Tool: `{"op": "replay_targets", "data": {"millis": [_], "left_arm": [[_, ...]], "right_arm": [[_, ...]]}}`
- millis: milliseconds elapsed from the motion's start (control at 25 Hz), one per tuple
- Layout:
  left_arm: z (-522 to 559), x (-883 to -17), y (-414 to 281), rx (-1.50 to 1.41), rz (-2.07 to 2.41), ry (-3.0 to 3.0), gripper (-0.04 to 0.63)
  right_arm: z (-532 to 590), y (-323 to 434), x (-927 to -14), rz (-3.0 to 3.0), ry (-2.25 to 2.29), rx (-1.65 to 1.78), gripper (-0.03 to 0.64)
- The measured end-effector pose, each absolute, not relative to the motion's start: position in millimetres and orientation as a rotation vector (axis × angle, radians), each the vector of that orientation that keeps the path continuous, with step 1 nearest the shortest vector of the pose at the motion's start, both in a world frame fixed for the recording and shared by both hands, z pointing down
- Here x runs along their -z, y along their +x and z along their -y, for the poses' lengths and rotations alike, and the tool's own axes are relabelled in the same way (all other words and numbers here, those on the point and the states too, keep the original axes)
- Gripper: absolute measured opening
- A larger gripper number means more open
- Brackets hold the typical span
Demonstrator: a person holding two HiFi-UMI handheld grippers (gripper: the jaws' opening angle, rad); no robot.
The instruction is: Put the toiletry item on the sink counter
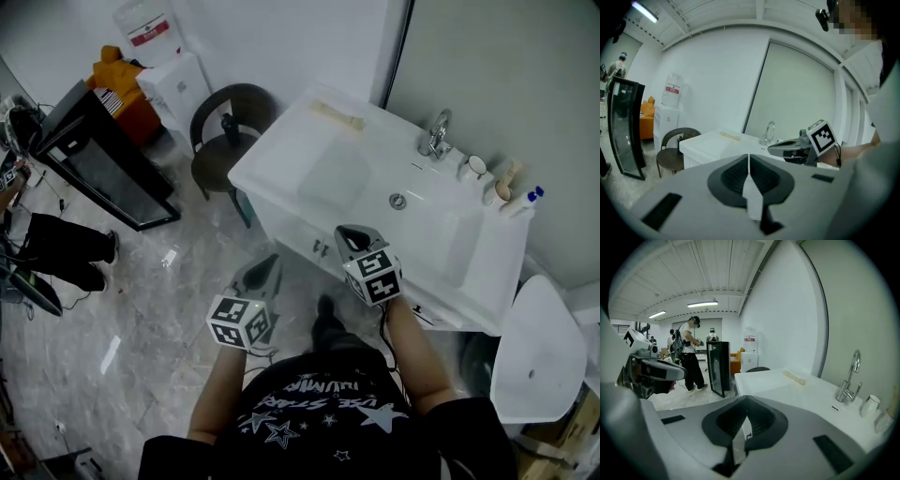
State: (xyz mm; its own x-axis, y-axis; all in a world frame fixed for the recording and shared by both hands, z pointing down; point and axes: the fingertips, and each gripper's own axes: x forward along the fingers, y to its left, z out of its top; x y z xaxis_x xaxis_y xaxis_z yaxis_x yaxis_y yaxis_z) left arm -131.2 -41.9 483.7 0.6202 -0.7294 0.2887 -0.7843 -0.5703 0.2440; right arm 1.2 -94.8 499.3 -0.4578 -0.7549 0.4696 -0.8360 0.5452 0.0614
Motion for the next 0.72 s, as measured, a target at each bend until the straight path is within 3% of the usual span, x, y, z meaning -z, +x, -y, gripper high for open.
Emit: {"op": "replay_targets", "data": {"millis": [720], "left_arm": [[-65, -480, -153, -0.173, 1.211, 2.515, 0.023]], "right_arm": [[-23, -17, -497, 2.334, 1.306, -0.241, 0.014]]}}
